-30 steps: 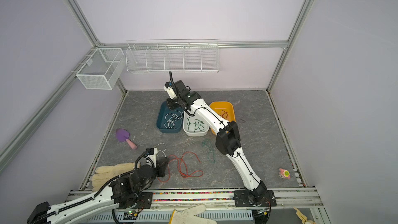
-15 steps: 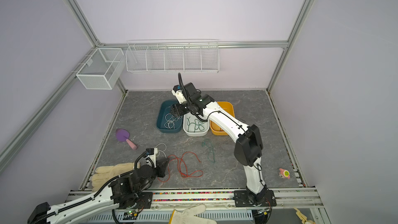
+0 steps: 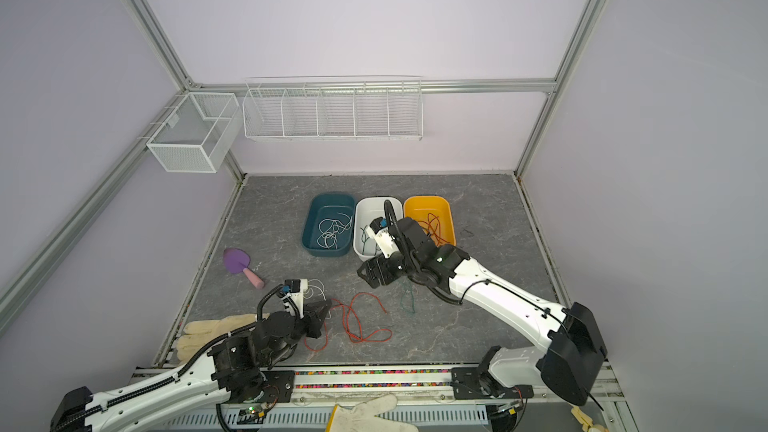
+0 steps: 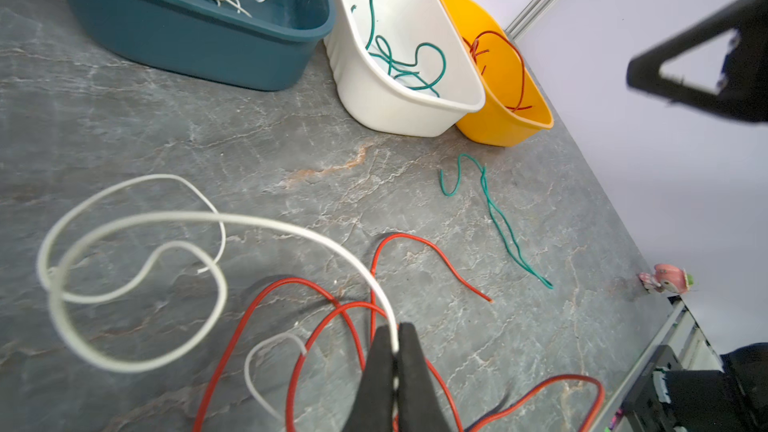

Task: Untangle the cables
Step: 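Move the right gripper back to the pile and grasp a red wire, then lift the red wire with the right gripper while the left gripper holds white wire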

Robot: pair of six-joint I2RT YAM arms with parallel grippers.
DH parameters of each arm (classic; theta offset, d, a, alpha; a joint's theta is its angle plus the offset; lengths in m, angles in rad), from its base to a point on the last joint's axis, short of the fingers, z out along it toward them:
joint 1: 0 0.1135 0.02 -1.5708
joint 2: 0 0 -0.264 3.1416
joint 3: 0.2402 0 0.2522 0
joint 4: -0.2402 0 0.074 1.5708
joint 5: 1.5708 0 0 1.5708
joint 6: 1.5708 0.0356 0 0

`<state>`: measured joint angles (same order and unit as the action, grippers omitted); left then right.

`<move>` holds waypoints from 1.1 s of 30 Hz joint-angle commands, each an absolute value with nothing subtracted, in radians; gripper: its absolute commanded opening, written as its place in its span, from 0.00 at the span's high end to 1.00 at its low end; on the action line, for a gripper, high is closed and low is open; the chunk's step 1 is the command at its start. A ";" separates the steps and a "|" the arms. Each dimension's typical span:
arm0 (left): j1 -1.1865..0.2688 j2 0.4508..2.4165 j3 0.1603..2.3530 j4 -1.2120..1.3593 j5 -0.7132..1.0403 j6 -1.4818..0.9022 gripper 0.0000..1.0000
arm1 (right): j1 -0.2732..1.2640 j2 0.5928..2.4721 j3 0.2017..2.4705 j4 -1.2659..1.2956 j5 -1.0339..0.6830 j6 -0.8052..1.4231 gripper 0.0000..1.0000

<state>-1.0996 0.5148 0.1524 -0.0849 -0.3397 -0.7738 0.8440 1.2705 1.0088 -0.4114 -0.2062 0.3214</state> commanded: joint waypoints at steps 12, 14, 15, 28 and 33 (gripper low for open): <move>-1.095 0.619 0.353 0.020 -0.263 -0.789 1.00 | 0.967 0.947 0.645 -0.291 -0.233 0.302 0.15; -1.095 0.635 0.388 0.019 -0.250 -0.784 1.00 | 0.975 0.956 0.639 -0.275 -0.220 0.298 0.15; -1.096 0.642 0.410 0.016 -0.243 -0.781 1.00 | 0.979 0.966 0.636 -0.269 -0.213 0.298 0.15; -1.097 0.662 0.545 -0.013 -0.215 -0.775 1.00 | 1.072 1.069 0.534 -0.148 -0.126 0.311 0.17; -1.101 0.681 0.560 0.013 -0.189 -0.797 1.00 | 1.102 1.027 0.542 -0.113 -0.016 0.302 0.17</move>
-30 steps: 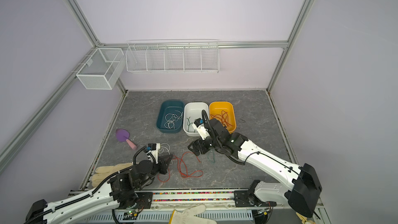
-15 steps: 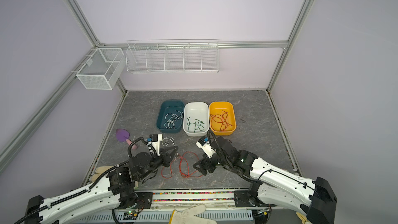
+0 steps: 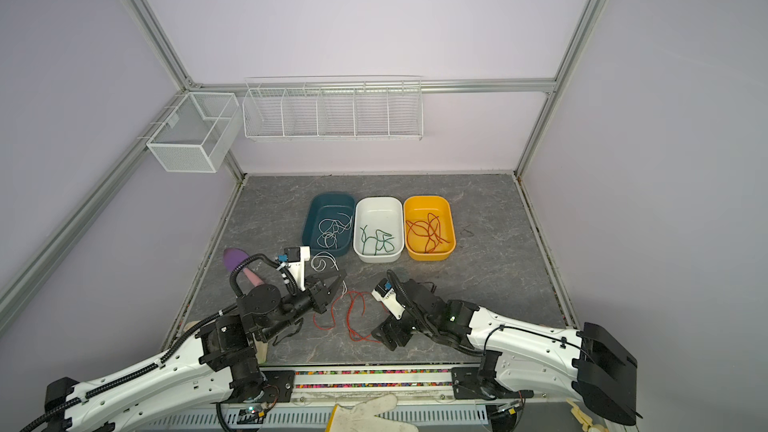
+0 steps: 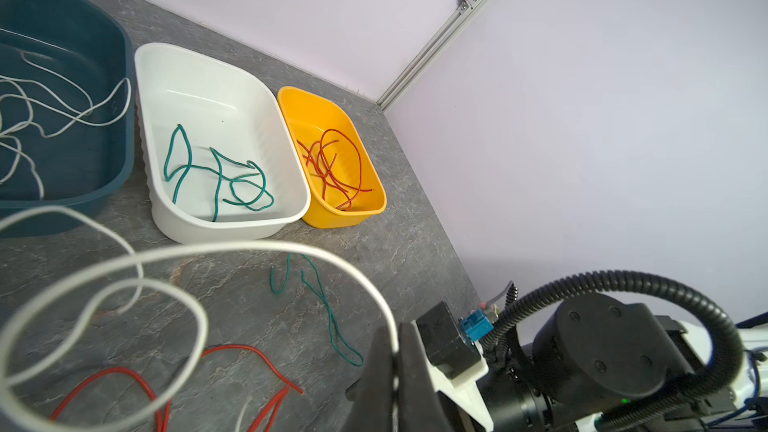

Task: Untangle the cables
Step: 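Lift the red wire with the right gripper while the left gripper holds white wire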

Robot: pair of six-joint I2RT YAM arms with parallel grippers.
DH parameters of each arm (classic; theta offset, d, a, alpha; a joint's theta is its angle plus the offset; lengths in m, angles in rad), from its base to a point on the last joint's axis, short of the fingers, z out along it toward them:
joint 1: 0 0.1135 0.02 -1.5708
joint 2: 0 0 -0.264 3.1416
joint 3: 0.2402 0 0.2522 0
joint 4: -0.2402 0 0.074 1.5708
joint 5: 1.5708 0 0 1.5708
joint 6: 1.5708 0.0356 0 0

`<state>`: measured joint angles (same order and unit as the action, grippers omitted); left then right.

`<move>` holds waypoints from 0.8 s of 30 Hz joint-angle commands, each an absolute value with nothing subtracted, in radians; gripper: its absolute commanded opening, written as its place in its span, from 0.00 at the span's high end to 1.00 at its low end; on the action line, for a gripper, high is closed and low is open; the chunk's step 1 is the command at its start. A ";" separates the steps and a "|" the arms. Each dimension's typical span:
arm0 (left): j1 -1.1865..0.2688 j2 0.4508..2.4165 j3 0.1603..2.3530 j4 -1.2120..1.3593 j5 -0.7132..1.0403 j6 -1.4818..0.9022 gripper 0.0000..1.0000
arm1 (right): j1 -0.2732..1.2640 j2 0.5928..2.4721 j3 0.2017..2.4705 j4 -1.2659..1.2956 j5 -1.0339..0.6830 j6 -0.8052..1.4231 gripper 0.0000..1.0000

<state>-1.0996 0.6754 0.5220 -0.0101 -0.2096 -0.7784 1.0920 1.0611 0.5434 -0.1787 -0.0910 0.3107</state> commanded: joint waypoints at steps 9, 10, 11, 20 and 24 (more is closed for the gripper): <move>-1.140 0.698 0.584 0.031 -0.192 -0.804 1.00 | 1.103 1.153 0.649 -0.030 0.069 0.219 0.17; -1.146 0.697 0.586 0.031 -0.194 -0.802 1.00 | 1.102 1.178 0.658 -0.013 0.087 0.212 0.18; -1.152 0.695 0.589 0.031 -0.198 -0.805 1.00 | 1.101 1.199 0.663 0.008 0.098 0.204 0.18; -1.203 0.677 0.592 0.022 -0.213 -0.804 1.00 | 1.092 1.320 0.725 0.090 0.144 0.159 0.33; -1.207 0.648 0.582 0.005 -0.222 -0.810 1.00 | 1.088 1.324 0.722 0.089 0.149 0.152 0.59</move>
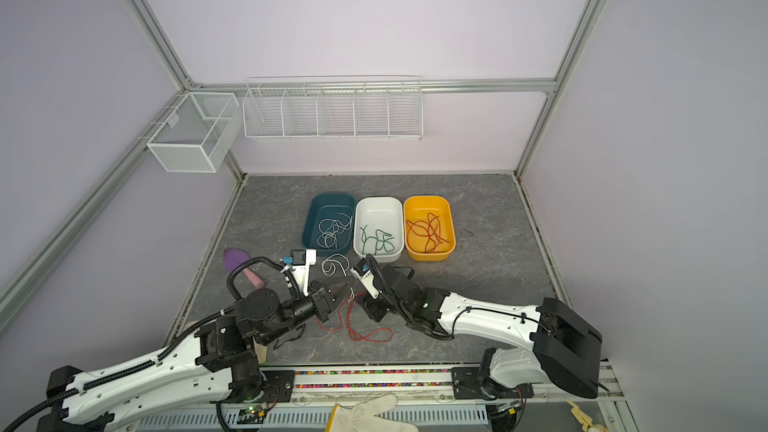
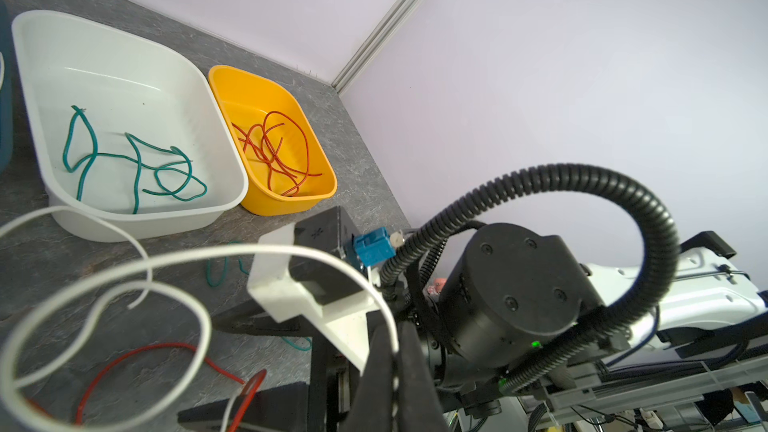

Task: Untangle the cables
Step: 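Lift the red wire with the right gripper while the left gripper holds white wire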

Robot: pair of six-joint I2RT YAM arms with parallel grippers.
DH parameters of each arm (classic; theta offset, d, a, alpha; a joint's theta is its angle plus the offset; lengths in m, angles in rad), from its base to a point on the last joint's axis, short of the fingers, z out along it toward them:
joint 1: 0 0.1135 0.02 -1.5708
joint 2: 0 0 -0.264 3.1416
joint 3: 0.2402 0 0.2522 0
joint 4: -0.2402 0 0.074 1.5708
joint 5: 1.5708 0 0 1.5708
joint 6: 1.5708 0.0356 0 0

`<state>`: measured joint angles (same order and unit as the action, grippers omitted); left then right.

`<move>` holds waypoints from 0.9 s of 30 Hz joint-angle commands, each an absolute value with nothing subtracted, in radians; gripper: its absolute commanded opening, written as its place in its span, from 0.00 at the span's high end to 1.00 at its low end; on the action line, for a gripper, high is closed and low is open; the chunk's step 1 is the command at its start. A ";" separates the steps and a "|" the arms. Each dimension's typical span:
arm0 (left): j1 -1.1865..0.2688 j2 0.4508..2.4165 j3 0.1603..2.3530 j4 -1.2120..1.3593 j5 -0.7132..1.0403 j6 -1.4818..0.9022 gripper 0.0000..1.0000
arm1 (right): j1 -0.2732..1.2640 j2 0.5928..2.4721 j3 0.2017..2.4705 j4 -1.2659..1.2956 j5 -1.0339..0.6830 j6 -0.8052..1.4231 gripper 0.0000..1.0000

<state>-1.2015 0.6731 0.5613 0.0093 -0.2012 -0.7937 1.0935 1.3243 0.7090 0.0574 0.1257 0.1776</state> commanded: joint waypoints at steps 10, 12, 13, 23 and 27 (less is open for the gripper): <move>-1.207 0.590 0.536 -0.050 -0.233 -0.839 1.00 | 1.060 1.246 0.685 0.081 0.156 0.137 0.93; -1.207 0.583 0.529 -0.081 -0.229 -0.849 1.00 | 1.054 1.223 0.681 0.078 0.138 0.139 0.93; -1.207 0.579 0.524 -0.096 -0.225 -0.854 1.00 | 1.052 1.209 0.680 0.074 0.132 0.138 0.93; -1.207 0.582 0.504 -0.127 -0.144 -0.888 1.00 | 1.022 1.198 0.744 0.025 0.094 0.133 0.93; -1.211 0.606 0.508 -0.086 -0.101 -0.887 1.00 | 1.012 1.242 0.777 0.023 0.071 0.144 0.93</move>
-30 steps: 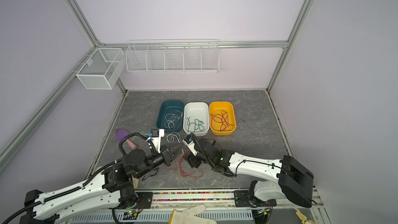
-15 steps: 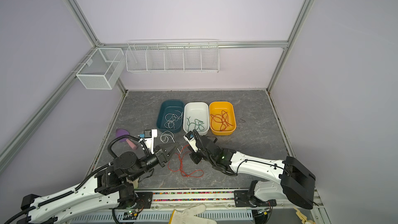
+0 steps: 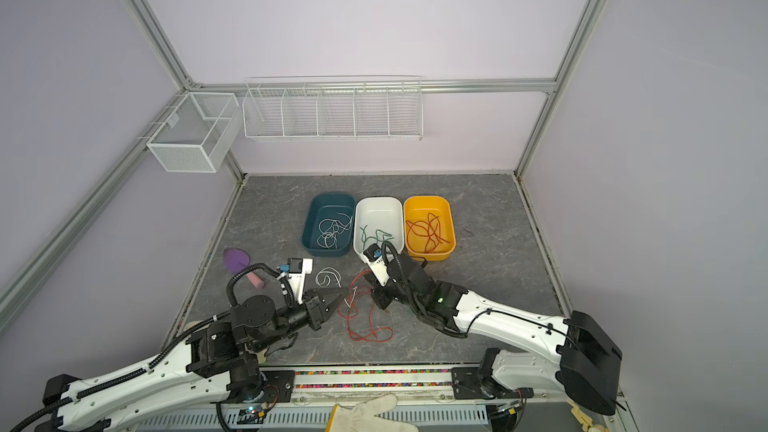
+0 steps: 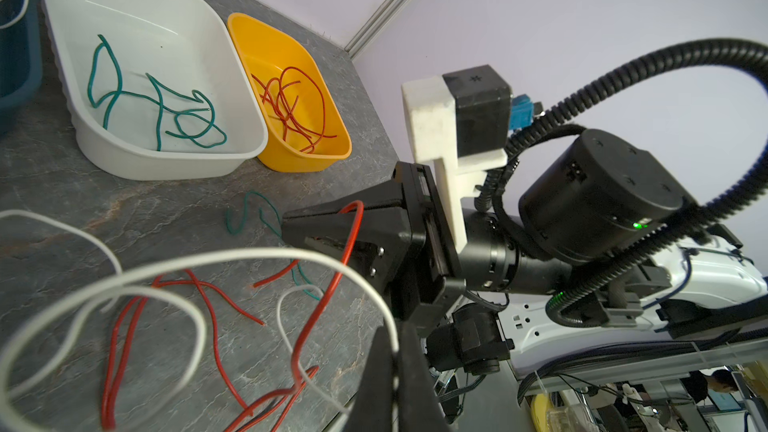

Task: Untangle the cables
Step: 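Lift the red wire with the right gripper while the left gripper holds white wire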

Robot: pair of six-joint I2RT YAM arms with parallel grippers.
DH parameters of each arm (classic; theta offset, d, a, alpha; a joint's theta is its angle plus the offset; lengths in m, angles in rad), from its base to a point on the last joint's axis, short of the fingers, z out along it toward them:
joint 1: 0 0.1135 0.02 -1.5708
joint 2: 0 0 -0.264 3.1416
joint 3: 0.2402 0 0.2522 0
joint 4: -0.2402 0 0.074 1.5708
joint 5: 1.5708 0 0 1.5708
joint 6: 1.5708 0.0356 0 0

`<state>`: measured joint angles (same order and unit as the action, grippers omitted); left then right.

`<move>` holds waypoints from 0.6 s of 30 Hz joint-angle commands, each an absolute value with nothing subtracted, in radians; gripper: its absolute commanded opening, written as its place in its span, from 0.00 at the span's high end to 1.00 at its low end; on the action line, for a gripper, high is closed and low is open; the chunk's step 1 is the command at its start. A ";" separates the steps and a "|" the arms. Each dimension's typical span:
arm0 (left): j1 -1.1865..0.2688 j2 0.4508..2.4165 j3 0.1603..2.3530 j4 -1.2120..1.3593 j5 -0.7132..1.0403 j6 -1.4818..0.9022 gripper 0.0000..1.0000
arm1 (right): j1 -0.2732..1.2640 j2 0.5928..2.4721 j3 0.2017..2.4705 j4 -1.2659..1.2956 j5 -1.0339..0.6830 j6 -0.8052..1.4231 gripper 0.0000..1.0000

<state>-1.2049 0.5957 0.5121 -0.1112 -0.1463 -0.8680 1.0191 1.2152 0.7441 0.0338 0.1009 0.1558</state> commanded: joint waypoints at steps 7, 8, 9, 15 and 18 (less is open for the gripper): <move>-1.216 0.606 0.518 -0.065 -0.081 -0.874 1.00 | 0.982 1.313 0.810 0.007 0.072 0.157 0.93; -1.216 0.591 0.515 -0.059 -0.082 -0.874 1.00 | 0.973 1.330 0.813 -0.003 0.073 0.163 0.93; -1.216 0.577 0.513 -0.058 -0.086 -0.869 1.00 | 0.964 1.341 0.817 -0.016 0.074 0.171 0.93; -1.216 0.440 0.516 -0.102 -0.128 -0.838 1.00 | 0.927 1.369 0.810 -0.030 0.082 0.202 0.93; -1.218 0.390 0.529 -0.146 -0.149 -0.828 1.00 | 0.908 1.390 0.815 -0.050 0.096 0.212 0.93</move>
<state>-1.2125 0.4217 0.5125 -0.1055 -0.1150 -0.8490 0.9241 1.3727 0.8024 -0.0223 0.0826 0.1913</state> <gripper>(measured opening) 0.050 0.071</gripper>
